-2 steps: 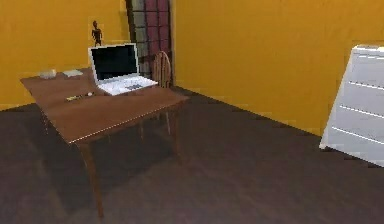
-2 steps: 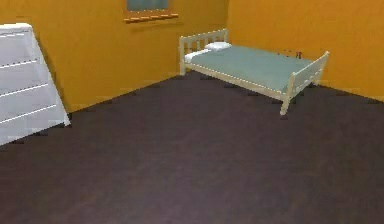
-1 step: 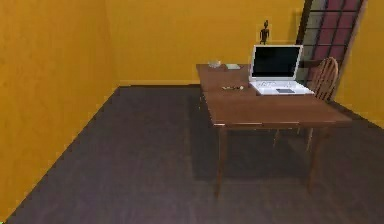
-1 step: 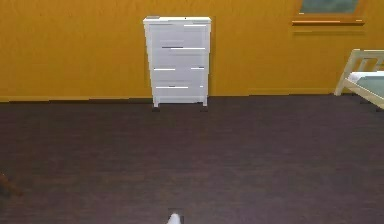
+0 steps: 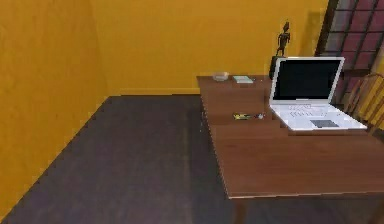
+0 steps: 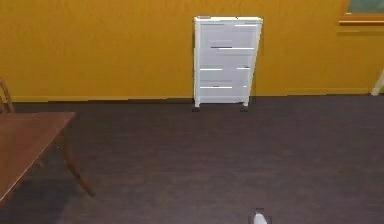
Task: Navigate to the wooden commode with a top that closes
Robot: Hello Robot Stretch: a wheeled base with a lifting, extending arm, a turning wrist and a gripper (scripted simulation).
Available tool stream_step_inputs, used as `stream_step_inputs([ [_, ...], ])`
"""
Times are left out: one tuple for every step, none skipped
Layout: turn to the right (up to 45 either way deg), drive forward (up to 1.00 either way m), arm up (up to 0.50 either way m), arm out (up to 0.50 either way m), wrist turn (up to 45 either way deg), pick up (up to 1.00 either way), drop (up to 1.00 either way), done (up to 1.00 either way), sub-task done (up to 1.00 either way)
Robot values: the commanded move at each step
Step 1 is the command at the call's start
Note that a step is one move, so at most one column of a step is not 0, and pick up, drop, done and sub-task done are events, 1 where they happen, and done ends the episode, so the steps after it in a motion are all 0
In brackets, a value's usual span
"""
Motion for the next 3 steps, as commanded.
stream_step_inputs([
  [-30.0, 0.0, 0.0, 0.0, 0.0, 0.0, 0.0, 0.0, 0.0],
  [0.0, 0.55, 0.0, 0.0, 0.0, 0.0, 0.0, 0.0, 0.0],
  [24.0, 0.0, 0.0, 0.0, 0.0, 0.0, 0.0, 0.0, 0.0],
])
